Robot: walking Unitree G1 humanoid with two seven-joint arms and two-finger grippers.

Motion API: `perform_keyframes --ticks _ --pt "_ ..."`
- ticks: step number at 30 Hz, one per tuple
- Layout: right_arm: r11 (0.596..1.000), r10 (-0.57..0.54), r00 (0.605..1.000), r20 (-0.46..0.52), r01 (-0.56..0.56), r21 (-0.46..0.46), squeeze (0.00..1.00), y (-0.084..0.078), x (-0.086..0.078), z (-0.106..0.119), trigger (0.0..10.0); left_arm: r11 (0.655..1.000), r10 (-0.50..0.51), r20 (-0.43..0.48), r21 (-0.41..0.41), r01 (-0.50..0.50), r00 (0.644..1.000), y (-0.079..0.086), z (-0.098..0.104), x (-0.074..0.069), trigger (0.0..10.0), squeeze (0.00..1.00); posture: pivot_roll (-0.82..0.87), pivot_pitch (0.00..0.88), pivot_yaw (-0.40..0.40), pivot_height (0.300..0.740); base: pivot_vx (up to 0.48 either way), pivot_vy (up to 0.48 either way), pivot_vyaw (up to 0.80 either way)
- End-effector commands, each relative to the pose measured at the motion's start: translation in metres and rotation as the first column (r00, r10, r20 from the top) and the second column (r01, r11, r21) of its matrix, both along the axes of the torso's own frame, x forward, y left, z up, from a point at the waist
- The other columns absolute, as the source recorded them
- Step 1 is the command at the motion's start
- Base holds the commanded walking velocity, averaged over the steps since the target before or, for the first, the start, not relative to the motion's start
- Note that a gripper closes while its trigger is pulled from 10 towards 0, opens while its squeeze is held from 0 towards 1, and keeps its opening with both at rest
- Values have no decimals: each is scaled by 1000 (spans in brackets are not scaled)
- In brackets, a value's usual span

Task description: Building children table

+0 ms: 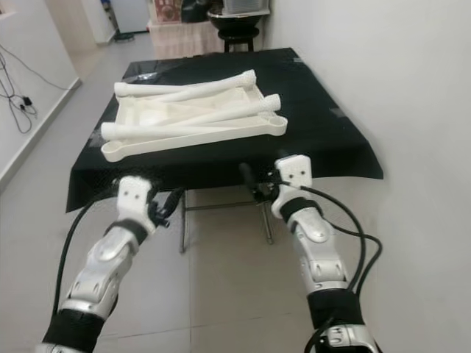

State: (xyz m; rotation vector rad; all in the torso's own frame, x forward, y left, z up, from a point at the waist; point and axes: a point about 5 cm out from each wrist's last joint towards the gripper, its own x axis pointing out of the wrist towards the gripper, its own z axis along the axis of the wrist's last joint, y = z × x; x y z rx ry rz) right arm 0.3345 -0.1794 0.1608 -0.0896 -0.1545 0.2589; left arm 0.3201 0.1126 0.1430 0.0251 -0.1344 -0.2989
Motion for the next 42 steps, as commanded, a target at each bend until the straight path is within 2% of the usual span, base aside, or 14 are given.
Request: perform_keyframes --ticks 1,19,29,33,38,42 --pt "1000 28 1000 -13 -28 12 0 10 3 -1 10000 1000 19 -36 8 -19 999 4 -5 1 10000 0 -71 0 19 740 394 0 0" --pt "998 54 998 17 -54 39 0 12 8 12 10000 1000 -11 -27 -4 11 1000 -9 4 2 10000 0 -75 0 34 740 383 0 0" --pt "998 40 998 40 -42 40 0 3 8 19 10000 1000 -14 -17 -4 14 1000 -11 8 2 10000 0 -80 0 37 740 355 0 0" --pt "996 69 996 62 -72 46 0 3 7 28 10000 1000 -17 -14 -10 17 1000 -13 11 3 10000 0 -84 0 36 740 340 0 0" --pt "996 86 995 43 -87 25 0 1 7 27 10000 1000 -24 -15 -9 24 1000 -16 11 2 10000 0 -85 0 36 740 334 0 800" --pt "996 74 995 63 -77 46 0 0 7 29 10000 1000 -24 -6 -2 24 1000 -17 12 3 10000 0 -85 0 36 740 139 0 800"
